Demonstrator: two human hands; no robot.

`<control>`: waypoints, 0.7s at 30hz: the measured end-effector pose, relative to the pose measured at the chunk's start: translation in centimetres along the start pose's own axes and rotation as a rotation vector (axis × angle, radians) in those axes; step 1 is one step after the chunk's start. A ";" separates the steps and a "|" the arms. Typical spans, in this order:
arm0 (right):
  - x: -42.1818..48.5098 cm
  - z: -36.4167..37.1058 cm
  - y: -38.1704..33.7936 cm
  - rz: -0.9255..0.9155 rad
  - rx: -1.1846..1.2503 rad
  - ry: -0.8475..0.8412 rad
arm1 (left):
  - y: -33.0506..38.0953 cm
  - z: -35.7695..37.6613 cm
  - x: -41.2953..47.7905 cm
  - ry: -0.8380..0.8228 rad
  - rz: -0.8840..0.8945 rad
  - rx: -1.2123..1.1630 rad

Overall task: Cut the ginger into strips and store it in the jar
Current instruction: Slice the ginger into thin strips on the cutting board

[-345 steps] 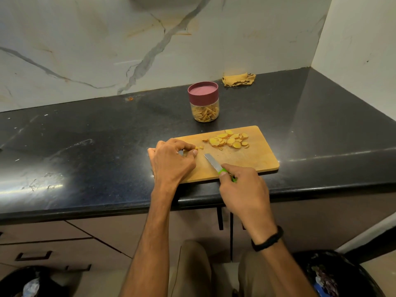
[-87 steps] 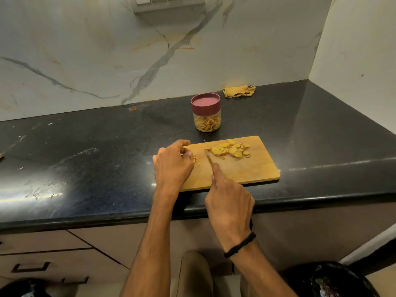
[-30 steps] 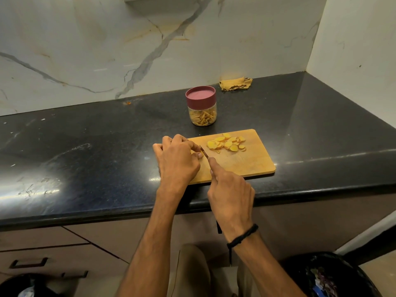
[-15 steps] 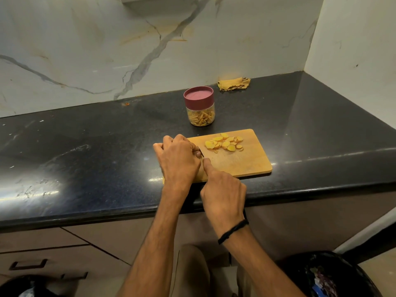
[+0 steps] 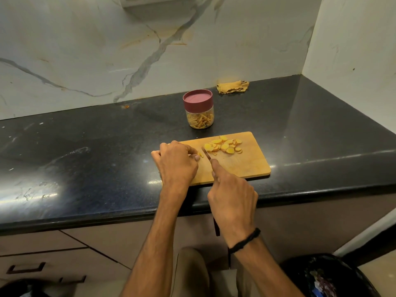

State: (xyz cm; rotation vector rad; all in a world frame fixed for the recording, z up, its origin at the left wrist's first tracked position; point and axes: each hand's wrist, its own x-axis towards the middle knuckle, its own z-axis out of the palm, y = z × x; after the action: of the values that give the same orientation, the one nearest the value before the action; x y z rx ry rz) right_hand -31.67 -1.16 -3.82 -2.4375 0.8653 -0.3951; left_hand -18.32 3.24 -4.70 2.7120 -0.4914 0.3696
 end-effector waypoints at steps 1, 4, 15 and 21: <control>0.2 0.2 -0.2 -0.003 0.006 -0.007 | 0.0 0.1 0.0 -0.003 -0.005 -0.013; 0.6 0.7 -0.6 -0.018 0.011 -0.023 | 0.1 0.2 0.0 -0.007 -0.029 -0.055; 1.0 1.4 -1.0 -0.010 0.002 -0.051 | 0.2 0.2 0.2 -0.042 -0.086 -0.081; 1.1 1.7 -1.0 -0.013 0.012 -0.047 | 0.4 0.2 0.2 -0.050 -0.106 -0.088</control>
State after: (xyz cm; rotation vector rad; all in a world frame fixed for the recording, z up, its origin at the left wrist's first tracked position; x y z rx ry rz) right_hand -29.62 -0.56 -4.51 -2.4325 0.8258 -0.3452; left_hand -18.21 2.76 -4.67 2.6543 -0.3665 0.2469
